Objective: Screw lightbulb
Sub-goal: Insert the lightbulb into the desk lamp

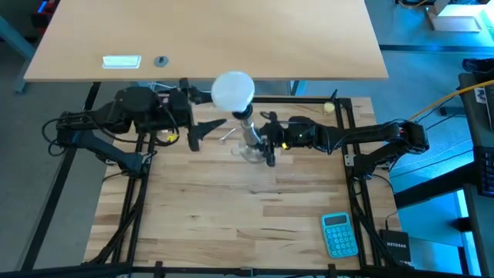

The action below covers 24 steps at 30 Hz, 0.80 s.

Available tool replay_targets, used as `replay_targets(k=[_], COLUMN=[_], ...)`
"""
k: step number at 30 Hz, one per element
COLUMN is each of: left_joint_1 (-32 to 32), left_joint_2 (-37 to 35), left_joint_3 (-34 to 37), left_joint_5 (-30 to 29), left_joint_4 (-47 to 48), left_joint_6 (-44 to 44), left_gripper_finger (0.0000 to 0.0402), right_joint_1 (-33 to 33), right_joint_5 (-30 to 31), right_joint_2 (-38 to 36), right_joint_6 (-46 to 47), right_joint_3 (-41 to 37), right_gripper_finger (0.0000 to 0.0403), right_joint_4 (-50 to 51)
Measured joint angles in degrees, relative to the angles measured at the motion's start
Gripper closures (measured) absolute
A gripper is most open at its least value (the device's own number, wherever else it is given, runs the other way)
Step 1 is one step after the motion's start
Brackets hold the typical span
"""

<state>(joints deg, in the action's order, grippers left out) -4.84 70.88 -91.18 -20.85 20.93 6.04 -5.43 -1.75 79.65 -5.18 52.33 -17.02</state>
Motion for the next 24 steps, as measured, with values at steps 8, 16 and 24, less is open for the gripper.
replay_targets(k=[8, 16, 24], left_joint_1=[0.2, -1.8, -1.3], left_joint_2=[-0.7, 4.2, 9.1], left_joint_3=[0.0, -0.1, -0.1], left_joint_5=[-3.3, -25.5, -37.1], left_joint_4=[1.3, -4.1, -15.5], left_joint_6=[-7.3, -6.8, -2.1], left_gripper_finger=[0.0101, 0.0101, 0.0101], right_joint_1=[-3.8, -5.3, -5.1], right_joint_5=[7.0, 11.1, 11.8], right_joint_2=[0.3, 5.4, 7.8], right_joint_6=[-2.5, -2.8, -1.1], right_joint_3=[0.0, -0.2, -0.2], right_gripper_finger=[0.0242, 0.0242, 0.0242], right_joint_4=[1.9, 0.6, -4.5])
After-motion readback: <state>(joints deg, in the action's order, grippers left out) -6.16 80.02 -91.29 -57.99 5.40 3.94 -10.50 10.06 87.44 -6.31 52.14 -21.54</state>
